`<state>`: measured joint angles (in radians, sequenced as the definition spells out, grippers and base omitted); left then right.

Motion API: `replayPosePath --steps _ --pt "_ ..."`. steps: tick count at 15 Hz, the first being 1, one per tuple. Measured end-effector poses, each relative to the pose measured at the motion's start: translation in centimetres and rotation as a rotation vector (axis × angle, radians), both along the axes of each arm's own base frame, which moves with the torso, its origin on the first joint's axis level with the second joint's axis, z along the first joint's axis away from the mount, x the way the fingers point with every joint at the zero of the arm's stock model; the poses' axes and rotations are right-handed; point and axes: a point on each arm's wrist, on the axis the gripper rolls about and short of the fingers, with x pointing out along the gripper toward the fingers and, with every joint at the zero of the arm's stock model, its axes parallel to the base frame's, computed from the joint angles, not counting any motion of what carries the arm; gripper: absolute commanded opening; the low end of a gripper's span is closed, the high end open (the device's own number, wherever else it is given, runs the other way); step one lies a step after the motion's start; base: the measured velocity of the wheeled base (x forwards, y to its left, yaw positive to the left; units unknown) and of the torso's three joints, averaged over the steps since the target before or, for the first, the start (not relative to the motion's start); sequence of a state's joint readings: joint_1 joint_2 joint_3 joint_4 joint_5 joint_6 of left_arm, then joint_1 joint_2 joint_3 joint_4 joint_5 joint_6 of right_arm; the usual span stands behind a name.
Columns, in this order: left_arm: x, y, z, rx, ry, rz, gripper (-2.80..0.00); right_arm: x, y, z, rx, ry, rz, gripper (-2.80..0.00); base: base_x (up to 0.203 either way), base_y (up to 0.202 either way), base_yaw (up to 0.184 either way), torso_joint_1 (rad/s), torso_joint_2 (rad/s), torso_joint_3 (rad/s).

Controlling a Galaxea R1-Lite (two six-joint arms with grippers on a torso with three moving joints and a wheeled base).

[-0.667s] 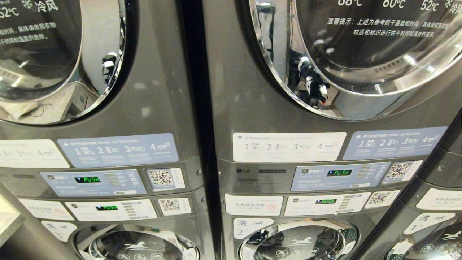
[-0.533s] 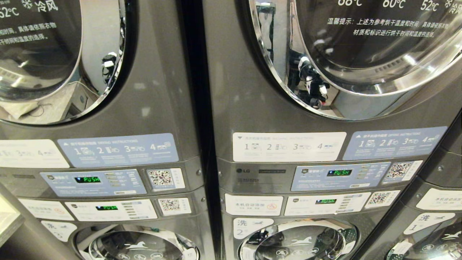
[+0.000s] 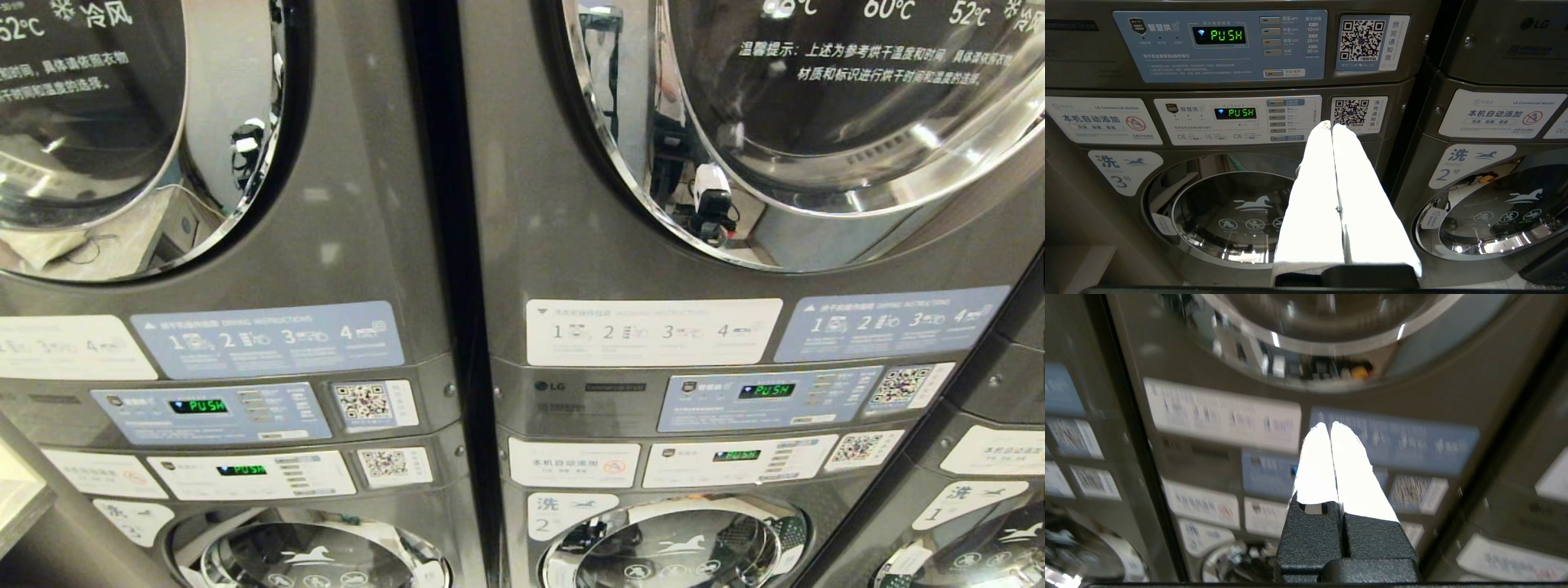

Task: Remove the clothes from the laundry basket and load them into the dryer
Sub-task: Open the dryer

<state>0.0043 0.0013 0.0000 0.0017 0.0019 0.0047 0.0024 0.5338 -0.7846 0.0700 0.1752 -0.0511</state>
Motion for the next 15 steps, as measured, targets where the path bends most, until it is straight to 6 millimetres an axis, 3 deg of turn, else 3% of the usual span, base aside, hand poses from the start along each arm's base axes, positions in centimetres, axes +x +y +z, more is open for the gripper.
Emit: replayPosePath --steps 2,4,8,11,13,15 --pt "0.0 0.0 0.0 0.0 0.0 0.0 -2.8 3.6 0.1 5.8 0.04 -0.014 0.047 -2.8 0.0 0.0 0.0 0.0 0.0 0.0" --pt "0.0 0.0 0.0 0.0 0.0 0.0 -2.8 7.1 0.8 9.9 0.089 -0.022 0.184 -2.8 0.0 0.0 0.0 0.0 0.0 0.0" --pt "0.0 0.0 0.0 0.0 0.0 0.0 -2.8 10.7 4.6 12.2 0.163 0.057 0.579 -2.8 0.0 0.0 0.0 0.0 0.0 0.0" --pt "0.0 0.0 0.0 0.0 0.0 -0.001 -2.8 12.6 6.9 13.4 0.294 0.148 0.713 -2.8 0.0 0.0 0.0 0.0 0.0 0.0" --pt "0.0 0.0 0.0 0.0 0.0 0.0 -2.8 13.7 7.8 13.6 0.312 0.194 0.726 0.0 0.0 0.0 0.0 0.0 0.0 0.0" --pt "0.0 0.0 0.0 0.0 0.0 -0.001 -2.8 15.0 8.6 13.9 0.311 0.203 0.729 0.0 0.0 0.0 0.0 0.0 0.0 0.0"
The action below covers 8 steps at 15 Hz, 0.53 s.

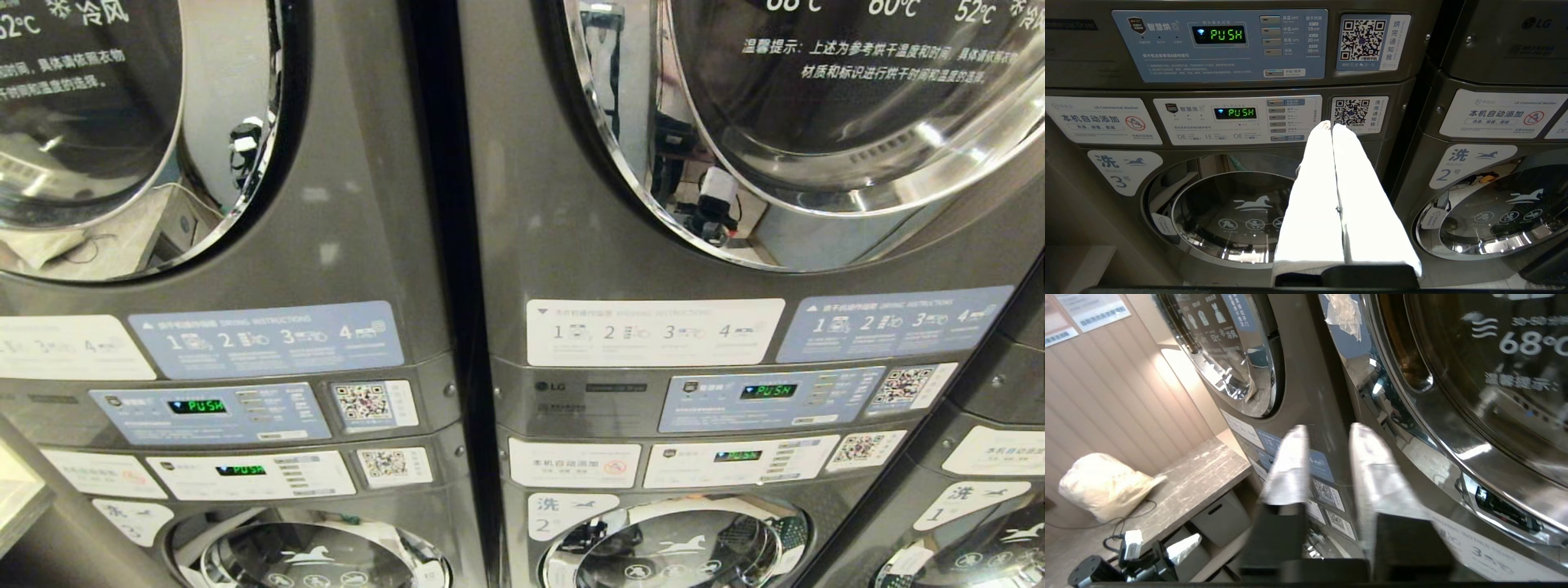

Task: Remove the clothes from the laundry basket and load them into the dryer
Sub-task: Open the dryer

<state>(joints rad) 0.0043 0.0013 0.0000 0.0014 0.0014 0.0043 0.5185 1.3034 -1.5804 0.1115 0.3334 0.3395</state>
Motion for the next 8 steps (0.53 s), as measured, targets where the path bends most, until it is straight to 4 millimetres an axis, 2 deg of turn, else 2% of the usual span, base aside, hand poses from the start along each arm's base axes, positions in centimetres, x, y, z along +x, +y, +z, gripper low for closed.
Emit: replayPosePath --steps 2,8 --pt "0.0 0.0 0.0 0.0 0.0 0.0 -2.8 1.3 0.7 0.0 -0.035 -0.037 -0.008 0.0 0.0 0.0 0.0 0.0 0.0 0.0" --pt "0.0 0.0 0.0 0.0 0.0 0.0 -2.8 4.6 2.8 -1.7 -0.338 -0.372 -0.018 0.0 0.0 0.0 0.0 0.0 0.0 0.0"
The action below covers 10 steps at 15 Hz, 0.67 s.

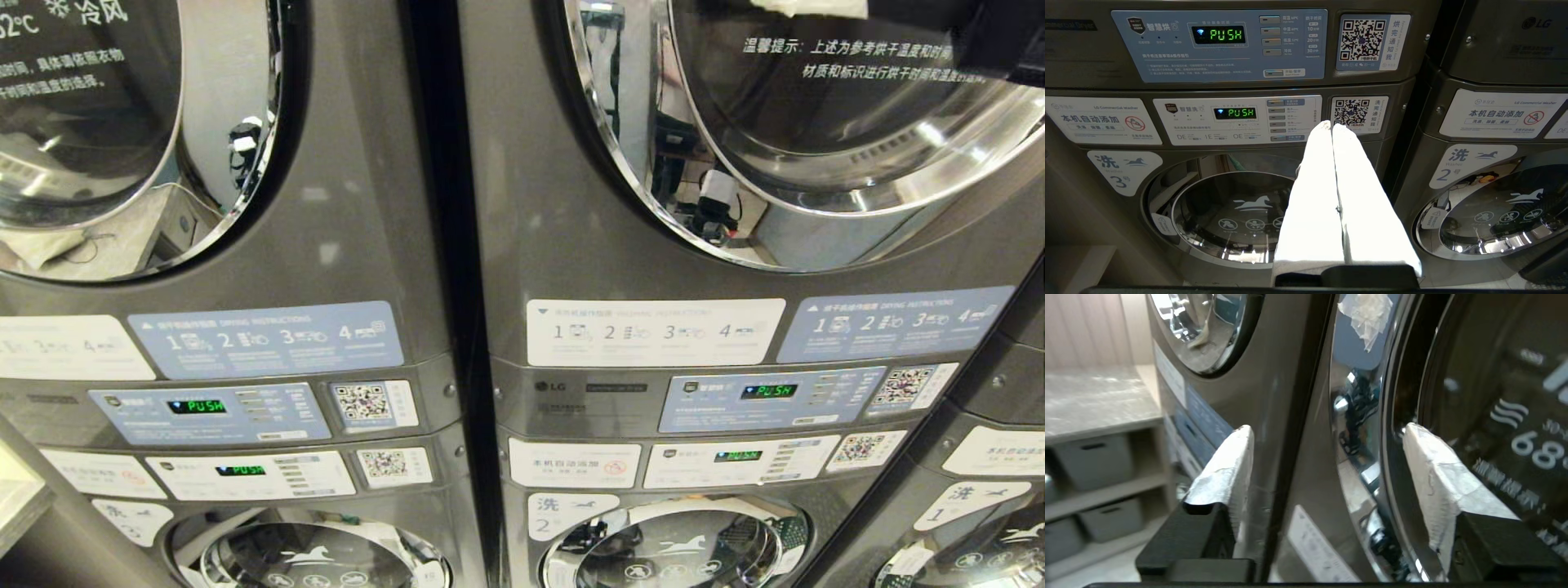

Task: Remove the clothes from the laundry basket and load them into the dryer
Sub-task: Open the dryer

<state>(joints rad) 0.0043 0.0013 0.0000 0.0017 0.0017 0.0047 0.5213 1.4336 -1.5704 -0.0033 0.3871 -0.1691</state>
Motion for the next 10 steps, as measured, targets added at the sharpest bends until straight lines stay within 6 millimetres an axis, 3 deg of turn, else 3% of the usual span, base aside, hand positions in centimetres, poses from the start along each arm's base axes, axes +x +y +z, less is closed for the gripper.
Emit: replayPosePath --steps 6,10 --pt "0.0 0.0 0.0 0.0 0.0 0.0 -2.8 2.7 1.6 -0.3 0.025 -0.144 -0.009 0.0 0.0 0.0 0.0 0.0 0.0 0.0" --pt "0.0 0.0 0.0 0.0 0.0 0.0 -2.8 4.3 2.6 0.7 0.045 -0.171 -0.012 0.0 0.0 0.0 0.0 0.0 0.0 0.0"
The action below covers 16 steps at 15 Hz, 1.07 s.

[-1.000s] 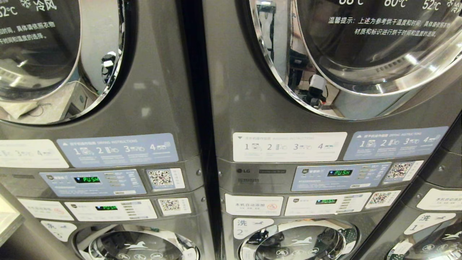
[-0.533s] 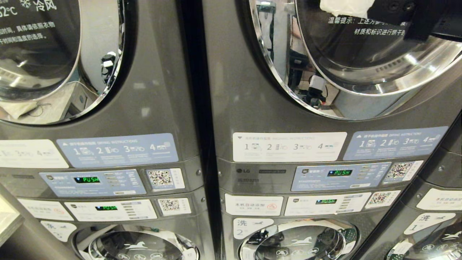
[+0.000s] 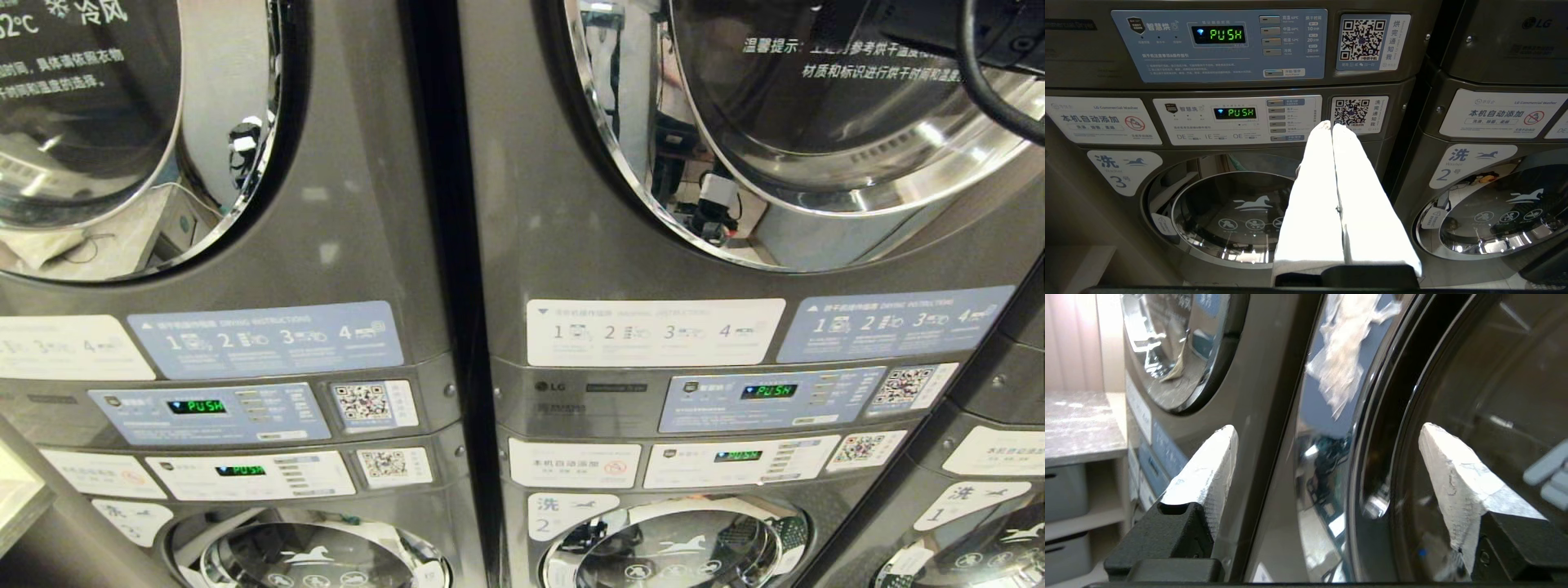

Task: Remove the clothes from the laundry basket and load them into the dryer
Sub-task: Open the dryer

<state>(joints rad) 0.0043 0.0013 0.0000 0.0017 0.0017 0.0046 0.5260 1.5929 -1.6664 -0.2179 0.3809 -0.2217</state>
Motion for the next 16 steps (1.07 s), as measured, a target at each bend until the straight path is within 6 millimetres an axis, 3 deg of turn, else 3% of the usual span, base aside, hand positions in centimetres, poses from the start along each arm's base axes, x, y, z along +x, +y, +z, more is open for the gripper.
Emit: replayPosePath --steps 11,16 --pt "0.0 0.0 0.0 0.0 0.0 0.0 -2.8 2.3 4.3 -0.6 0.001 0.037 0.024 0.0 0.0 0.0 0.0 0.0 0.0 0.0" --pt "0.0 0.0 0.0 0.0 0.0 0.0 -2.8 2.0 5.0 -0.8 0.002 0.071 0.054 0.0 0.0 0.0 0.0 0.0 0.0 0.0"
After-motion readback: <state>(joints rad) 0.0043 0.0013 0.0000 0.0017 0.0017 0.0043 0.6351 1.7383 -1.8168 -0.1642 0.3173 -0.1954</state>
